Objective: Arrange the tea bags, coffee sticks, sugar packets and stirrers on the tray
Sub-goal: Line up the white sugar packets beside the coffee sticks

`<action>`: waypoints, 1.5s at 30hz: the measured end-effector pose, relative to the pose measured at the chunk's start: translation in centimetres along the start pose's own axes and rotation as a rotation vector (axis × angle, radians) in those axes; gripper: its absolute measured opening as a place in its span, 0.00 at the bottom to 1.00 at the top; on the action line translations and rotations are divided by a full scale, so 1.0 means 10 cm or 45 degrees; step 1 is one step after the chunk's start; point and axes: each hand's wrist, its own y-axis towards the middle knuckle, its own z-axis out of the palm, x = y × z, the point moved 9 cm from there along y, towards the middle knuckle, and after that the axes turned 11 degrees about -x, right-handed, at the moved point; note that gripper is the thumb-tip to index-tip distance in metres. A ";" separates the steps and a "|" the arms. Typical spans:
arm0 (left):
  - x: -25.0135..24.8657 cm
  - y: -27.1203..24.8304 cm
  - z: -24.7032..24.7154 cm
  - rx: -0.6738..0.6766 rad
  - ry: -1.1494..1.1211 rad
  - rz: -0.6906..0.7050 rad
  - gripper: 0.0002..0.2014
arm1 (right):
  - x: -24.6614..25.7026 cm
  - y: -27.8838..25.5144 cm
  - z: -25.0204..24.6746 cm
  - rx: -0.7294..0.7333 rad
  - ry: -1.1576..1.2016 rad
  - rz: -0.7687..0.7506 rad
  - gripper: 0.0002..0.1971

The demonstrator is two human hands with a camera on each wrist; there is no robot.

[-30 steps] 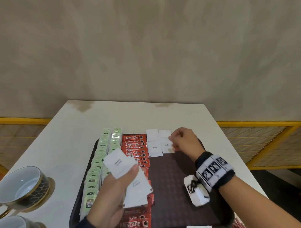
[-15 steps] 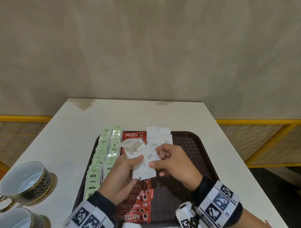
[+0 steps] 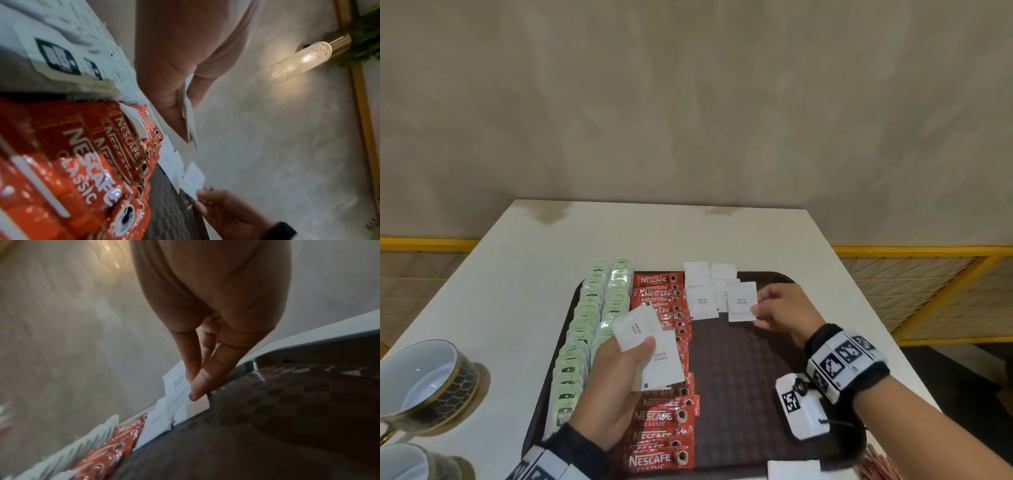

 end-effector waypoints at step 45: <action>-0.32 -0.29 -0.85 -0.096 -0.256 0.129 0.16 | 0.69 -0.74 1.65 0.511 -0.677 -0.773 0.13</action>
